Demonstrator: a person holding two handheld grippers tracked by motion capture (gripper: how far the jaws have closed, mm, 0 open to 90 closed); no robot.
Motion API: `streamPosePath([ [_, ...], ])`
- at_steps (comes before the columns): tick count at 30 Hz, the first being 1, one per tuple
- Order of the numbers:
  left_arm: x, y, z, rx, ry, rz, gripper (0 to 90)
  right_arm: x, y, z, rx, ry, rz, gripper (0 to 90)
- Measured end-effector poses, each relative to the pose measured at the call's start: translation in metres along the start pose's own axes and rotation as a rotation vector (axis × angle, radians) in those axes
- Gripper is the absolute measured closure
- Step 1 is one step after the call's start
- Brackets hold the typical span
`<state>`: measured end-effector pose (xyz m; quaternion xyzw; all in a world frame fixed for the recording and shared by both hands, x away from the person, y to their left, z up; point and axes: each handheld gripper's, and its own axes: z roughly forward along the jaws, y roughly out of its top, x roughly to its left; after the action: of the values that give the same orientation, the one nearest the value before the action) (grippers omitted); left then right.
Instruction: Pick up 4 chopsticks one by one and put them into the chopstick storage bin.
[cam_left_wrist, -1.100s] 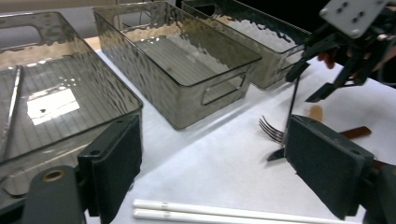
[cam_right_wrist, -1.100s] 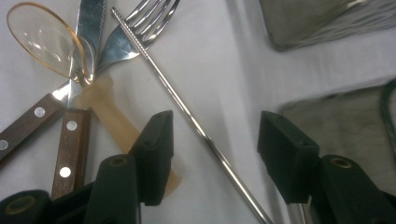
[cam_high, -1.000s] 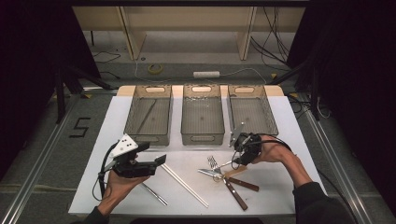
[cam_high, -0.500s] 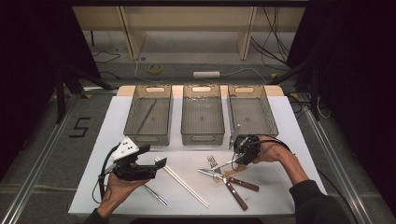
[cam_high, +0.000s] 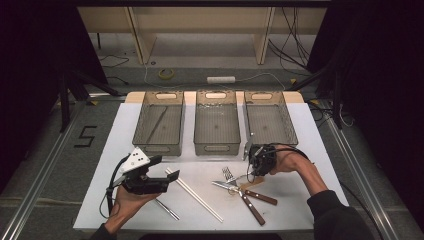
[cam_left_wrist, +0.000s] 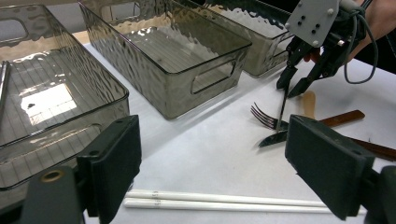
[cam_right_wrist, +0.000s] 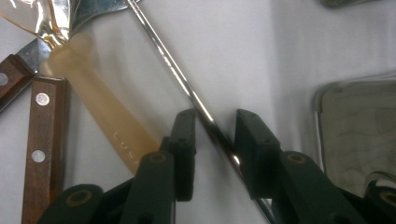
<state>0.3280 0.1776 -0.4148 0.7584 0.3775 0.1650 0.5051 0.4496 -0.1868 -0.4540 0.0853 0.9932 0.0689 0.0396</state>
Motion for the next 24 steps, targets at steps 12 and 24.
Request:
streamPosePath([
  [12,-0.0007,-0.0002,-0.0002,0.001,-0.004,0.0,18.2,0.0035,0.0044,0.0001,0.03,0.009,-0.036,77.6],
  [24,-0.0003,-0.0007,0.0012,0.012,-0.005,0.003,18.2,0.0099,0.0037,-0.0001,0.026,-0.005,-0.146,84.2],
])
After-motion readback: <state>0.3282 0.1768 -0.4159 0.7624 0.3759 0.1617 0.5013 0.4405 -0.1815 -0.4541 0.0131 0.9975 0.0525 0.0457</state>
